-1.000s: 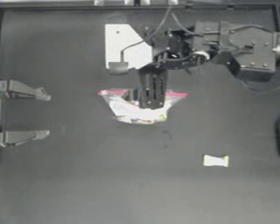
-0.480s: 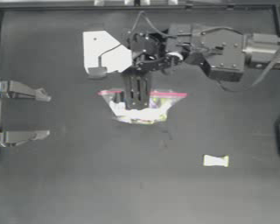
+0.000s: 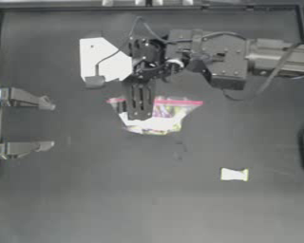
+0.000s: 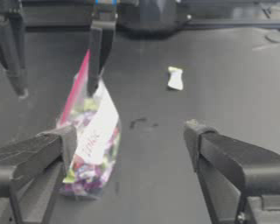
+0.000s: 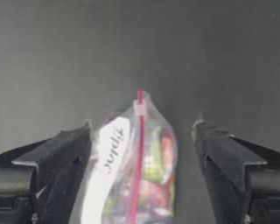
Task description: Put candy in bag
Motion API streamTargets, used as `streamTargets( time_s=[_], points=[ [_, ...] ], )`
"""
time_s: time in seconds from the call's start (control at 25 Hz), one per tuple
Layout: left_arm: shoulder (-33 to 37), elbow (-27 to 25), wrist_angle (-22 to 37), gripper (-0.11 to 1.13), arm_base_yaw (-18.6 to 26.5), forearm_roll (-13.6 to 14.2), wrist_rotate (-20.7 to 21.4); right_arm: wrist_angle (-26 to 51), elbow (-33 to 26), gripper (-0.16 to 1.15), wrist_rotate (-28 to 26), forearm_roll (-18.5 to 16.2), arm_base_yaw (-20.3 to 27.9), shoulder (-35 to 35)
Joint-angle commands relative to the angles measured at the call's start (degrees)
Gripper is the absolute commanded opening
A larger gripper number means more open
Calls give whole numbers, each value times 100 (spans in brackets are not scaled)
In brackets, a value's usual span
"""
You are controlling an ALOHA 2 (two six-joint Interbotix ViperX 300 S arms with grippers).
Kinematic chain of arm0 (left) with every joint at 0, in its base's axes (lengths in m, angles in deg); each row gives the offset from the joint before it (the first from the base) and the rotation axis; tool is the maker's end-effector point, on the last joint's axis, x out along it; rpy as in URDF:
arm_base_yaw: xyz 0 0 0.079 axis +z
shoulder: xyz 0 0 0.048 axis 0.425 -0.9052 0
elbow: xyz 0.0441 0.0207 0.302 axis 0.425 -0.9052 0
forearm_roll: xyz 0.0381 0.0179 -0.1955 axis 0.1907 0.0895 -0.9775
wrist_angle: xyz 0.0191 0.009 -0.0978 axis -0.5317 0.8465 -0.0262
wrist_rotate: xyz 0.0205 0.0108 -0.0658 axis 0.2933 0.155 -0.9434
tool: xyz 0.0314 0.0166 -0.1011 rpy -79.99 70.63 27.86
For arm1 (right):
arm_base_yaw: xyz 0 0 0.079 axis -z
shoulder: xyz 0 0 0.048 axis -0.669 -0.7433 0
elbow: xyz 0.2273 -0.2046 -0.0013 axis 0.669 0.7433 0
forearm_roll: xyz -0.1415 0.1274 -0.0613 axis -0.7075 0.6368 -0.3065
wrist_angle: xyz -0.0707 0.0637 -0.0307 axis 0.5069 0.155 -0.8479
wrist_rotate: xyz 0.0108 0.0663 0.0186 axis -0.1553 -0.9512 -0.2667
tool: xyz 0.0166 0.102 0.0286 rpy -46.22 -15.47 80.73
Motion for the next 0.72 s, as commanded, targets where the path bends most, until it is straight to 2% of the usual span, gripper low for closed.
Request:
streamTargets(
  time_s=[0.04,0.24,0.48,0.72],
  points=[
    [-18,53,-18,101,9,-26,-9,70,-237,97,53,-9,-70,18],
    [-9,53,-26,101,9,-35,-9,97,-334,96,97,-9,-114,-105],
    [-9,53,-18,101,9,-35,-9,185,-448,87,105,-9,-149,-237],
    [-18,53,-26,101,9,-35,-9,237,-475,86,114,-26,-167,-334]
  ],
)
